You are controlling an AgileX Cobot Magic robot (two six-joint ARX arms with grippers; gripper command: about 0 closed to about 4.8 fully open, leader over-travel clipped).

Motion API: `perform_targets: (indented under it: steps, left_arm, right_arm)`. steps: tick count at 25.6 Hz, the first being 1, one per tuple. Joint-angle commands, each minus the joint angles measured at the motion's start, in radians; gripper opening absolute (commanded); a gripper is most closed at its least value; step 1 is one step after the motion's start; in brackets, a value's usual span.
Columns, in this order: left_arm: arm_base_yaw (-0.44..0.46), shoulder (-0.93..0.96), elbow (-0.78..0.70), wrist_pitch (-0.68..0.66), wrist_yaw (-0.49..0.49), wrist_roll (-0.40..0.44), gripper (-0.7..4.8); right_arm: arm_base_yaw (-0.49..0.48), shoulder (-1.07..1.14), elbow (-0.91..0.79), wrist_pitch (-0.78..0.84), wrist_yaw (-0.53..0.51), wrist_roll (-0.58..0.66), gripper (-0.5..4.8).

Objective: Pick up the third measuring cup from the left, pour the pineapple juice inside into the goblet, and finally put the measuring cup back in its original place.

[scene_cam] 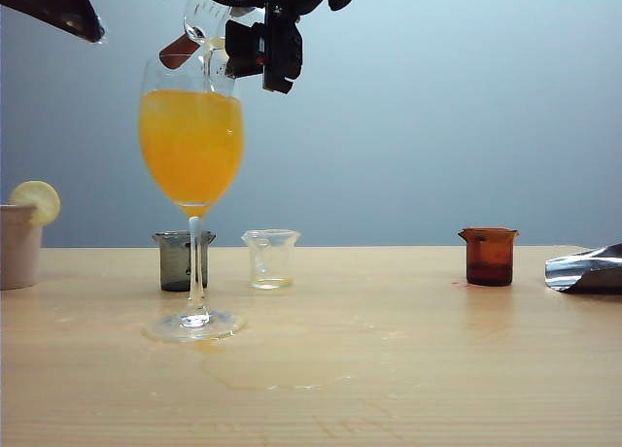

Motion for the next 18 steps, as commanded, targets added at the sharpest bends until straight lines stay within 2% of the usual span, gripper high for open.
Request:
perform_targets:
  steps: [1,15,18]
  left_arm:
    - [0.0,-0.002,0.005,0.0,-0.003,0.0,-0.05]
    - [0.0,-0.002,0.005,-0.025,-0.006,0.004,-0.05]
    - [0.0,-0.002,0.005,-0.027,-0.006,0.004,-0.05]
  right_arm:
    - [0.002,-0.009,0.01,0.038,0.01,-0.029,1.06]
    - [0.002,-0.009,0.01,0.082,0.009,-0.087,1.06]
    - [0.002,-0.009,0.01,0.085,0.007,-0.151,1.06]
